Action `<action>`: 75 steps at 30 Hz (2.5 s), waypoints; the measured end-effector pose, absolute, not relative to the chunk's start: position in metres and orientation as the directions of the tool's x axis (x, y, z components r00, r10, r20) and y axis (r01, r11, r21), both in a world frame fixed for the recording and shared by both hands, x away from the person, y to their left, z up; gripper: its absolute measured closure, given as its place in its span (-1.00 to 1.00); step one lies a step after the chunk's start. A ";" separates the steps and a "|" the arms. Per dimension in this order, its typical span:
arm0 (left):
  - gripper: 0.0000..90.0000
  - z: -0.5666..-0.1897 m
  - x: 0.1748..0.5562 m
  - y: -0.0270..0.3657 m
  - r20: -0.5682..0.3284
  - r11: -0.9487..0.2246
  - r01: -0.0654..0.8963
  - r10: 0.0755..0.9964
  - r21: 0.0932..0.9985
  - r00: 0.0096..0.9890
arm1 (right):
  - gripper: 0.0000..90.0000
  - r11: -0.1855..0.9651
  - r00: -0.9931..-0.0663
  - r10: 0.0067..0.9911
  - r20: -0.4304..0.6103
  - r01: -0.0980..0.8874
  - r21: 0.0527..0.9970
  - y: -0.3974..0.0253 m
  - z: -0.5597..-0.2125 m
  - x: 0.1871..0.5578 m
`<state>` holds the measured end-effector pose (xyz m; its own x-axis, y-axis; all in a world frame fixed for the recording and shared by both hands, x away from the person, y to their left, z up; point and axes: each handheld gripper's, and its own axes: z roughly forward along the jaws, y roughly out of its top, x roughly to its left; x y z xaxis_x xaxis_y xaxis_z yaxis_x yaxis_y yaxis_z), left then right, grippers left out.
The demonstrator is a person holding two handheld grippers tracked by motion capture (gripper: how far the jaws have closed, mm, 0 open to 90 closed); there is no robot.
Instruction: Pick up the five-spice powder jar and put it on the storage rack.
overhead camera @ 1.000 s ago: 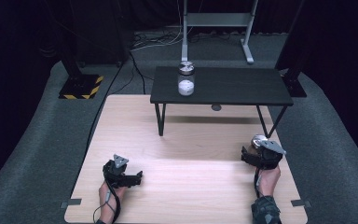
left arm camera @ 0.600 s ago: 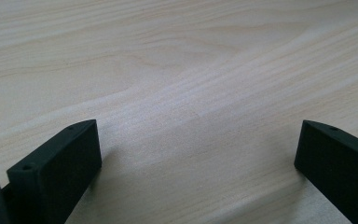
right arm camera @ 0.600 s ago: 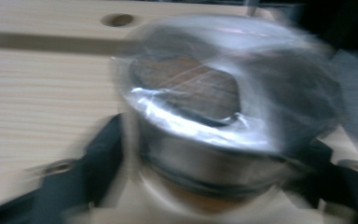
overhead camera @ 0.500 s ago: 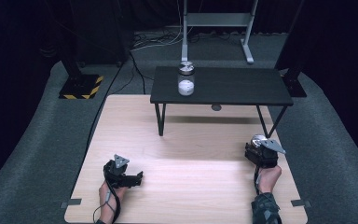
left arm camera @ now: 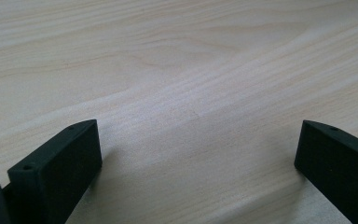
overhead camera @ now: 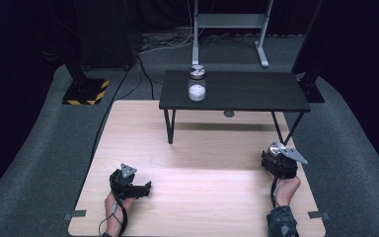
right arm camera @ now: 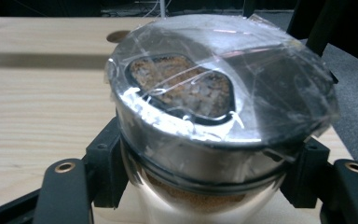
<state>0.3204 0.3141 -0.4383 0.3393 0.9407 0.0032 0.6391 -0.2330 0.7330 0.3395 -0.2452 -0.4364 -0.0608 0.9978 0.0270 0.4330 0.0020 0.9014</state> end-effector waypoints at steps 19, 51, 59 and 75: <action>-0.99 -0.438 0.320 0.314 0.004 -0.233 0.639 0.941 0.734 0.338 | -0.35 0.028 -0.131 0.991 0.027 0.403 0.915 -0.249 -0.389 0.332; -0.99 -0.438 0.320 0.314 0.004 -0.233 0.639 0.941 0.733 0.339 | -0.35 0.087 -0.194 0.981 -0.013 0.377 0.922 -0.243 -0.347 0.333; -0.99 -0.438 0.320 0.314 0.004 -0.233 0.638 0.941 0.734 0.339 | -0.35 0.103 -0.211 0.977 -0.024 0.376 0.921 -0.241 -0.336 0.337; -0.99 -0.438 0.320 0.314 0.004 -0.233 0.638 0.941 0.734 0.339 | -0.35 0.135 -0.245 0.969 -0.042 0.378 0.916 -0.238 -0.323 0.342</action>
